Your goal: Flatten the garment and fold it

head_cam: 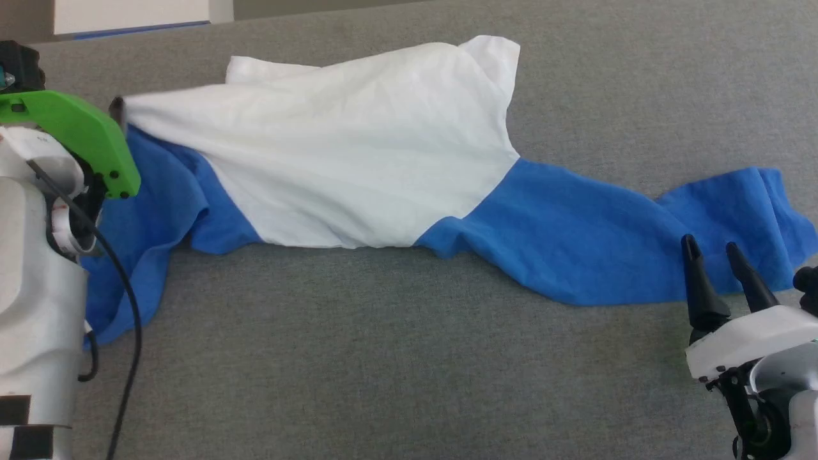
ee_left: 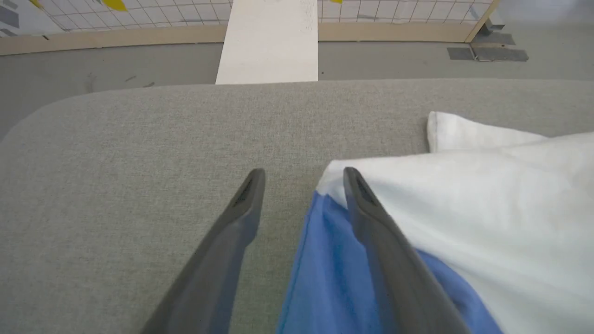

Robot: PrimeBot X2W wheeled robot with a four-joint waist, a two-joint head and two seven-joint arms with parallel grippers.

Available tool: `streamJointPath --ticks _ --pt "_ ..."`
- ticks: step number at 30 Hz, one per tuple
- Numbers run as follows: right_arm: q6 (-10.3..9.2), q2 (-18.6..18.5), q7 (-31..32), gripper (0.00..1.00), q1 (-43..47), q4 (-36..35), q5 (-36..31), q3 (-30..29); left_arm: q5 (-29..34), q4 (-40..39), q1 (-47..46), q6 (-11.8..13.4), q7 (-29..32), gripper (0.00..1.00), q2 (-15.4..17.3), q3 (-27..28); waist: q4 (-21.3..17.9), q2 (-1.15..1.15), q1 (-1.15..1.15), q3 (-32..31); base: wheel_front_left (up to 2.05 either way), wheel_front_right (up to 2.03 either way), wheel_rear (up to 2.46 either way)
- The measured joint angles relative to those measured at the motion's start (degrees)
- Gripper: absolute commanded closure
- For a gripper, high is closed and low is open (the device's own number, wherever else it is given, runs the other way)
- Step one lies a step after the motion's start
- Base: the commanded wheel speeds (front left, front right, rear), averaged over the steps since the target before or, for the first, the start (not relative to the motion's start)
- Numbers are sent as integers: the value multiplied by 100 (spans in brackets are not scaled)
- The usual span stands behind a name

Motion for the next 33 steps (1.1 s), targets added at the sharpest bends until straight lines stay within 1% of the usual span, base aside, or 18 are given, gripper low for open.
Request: streamJointPath --ticks 2,4,6,8,9,11,13,15,18,20,23,28,29,30,31,33 --pt "0 0 34 0 -3 -9 -57 27 -53 -116 44 -51 -570 0 -99 79 49 0 1 -69 0 0 0" --pt "0 1 115 0 1 -51 -170 26 -82 -371 158 -116 -1291 0 -170 172 93 0 0 -157 0 0 0" --pt "0 -2 338 0 16 -143 -361 51 -20 -732 448 -138 -2135 0 -196 265 153 0 1 -272 0 0 0" --pt "0 -5 673 0 60 -270 -567 177 73 -1070 882 -133 -2795 0 -221 307 212 0 0 -390 0 0 0" --pt "0 -9 917 0 115 -363 -680 310 101 -1235 1173 -48 -3129 0 -257 354 245 0 0 -456 0 0 0" --pt "0 -7 1445 0 249 -524 -862 594 137 -1473 1764 97 -3552 0 -381 401 311 0 0 -582 0 0 0" --pt "0 -1 2068 0 349 -715 -1017 939 145 -1710 2413 219 -3766 0 -590 402 398 0 0 -713 0 0 0" --pt "0 -5 2572 0 339 -850 -1192 1285 146 -1866 2896 292 -3840 0 -764 366 483 0 0 -809 0 0 0" --pt "1 4 3233 0 141 -831 -1512 1750 120 -1972 3404 326 -3877 0 -969 293 629 0 0 -923 0 0 0" --pt "1 -68 3405 0 -195 -608 -1795 1975 78 -2018 3579 369 -3880 0 -1089 244 735 0 0 -971 0 0 0" --pt "0 -132 3450 0 -671 7 -2056 2090 40 -2097 3665 389 -3908 0 -1221 182 897 0 0 -1005 0 0 0" --pt "0 -213 3493 0 -1003 1105 -2087 2408 26 -2068 3660 365 -3922 0 -1268 94 1111 0 0 -996 0 0 0" --pt "-1 -216 3502 6 -1059 1223 -2049 2424 23 -2052 3659 359 -3922 0 -1273 71 1151 0 0 -993 0 0 0" --pt "-1 -248 3531 66 -1134 1305 -2027 2436 23 -2038 3657 359 -3922 0 -1282 49 1184 0 0 -990 0 0 0" --pt "0 -274 3571 100 -1188 1359 -1974 2443 20 -2022 3659 359 -3920 0 -1285 37 1206 0 0 -991 0 0 0" --pt "0 -377 3761 100 -1240 1379 -1715 2550 -5 -1983 3660 357 -3900 0 -1287 18 1226 0 0 -1019 0 0 0"
